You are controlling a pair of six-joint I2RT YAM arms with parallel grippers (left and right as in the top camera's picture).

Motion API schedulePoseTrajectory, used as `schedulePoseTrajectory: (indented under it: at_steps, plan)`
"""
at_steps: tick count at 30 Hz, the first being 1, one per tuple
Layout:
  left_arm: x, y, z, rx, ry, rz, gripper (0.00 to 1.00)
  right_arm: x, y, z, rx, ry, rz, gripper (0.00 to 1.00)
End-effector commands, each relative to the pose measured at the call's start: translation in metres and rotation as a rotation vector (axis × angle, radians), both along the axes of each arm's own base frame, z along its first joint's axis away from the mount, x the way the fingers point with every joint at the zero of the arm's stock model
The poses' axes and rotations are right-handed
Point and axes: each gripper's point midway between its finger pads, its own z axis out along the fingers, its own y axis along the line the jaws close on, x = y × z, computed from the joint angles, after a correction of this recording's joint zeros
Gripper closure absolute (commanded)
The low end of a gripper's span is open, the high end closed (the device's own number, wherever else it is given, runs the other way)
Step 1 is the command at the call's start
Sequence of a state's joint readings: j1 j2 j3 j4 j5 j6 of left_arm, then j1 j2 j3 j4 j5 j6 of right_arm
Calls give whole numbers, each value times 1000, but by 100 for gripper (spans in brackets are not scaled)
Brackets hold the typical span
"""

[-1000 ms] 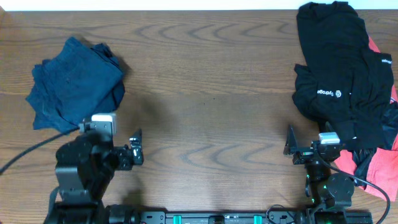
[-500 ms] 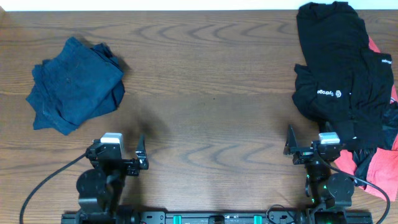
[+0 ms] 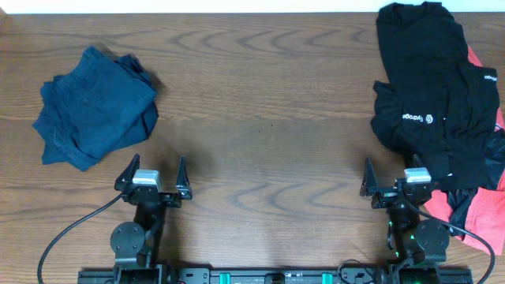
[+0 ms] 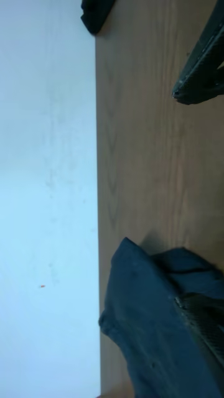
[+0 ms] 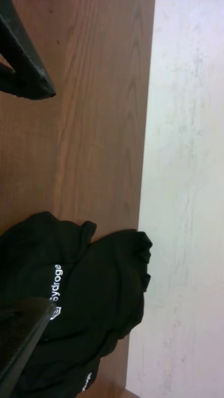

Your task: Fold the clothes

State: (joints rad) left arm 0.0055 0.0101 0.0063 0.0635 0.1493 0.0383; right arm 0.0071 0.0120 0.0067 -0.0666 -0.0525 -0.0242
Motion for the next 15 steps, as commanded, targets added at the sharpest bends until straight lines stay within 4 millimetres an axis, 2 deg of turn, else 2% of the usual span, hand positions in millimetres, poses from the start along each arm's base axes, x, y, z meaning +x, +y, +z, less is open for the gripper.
schedulePoseTrajectory:
  at_steps: [1,5,15]
  plan:
    - [-1,2,-8,20,26,7,2,0,1,0,-15,-3,5,1]
    - [-3,2,-30,-8,119,7,2,0,1,0,-15,-3,5,1]
    - [-2,2,-29,-8,116,7,2,0,1,0,-15,-3,5,1]
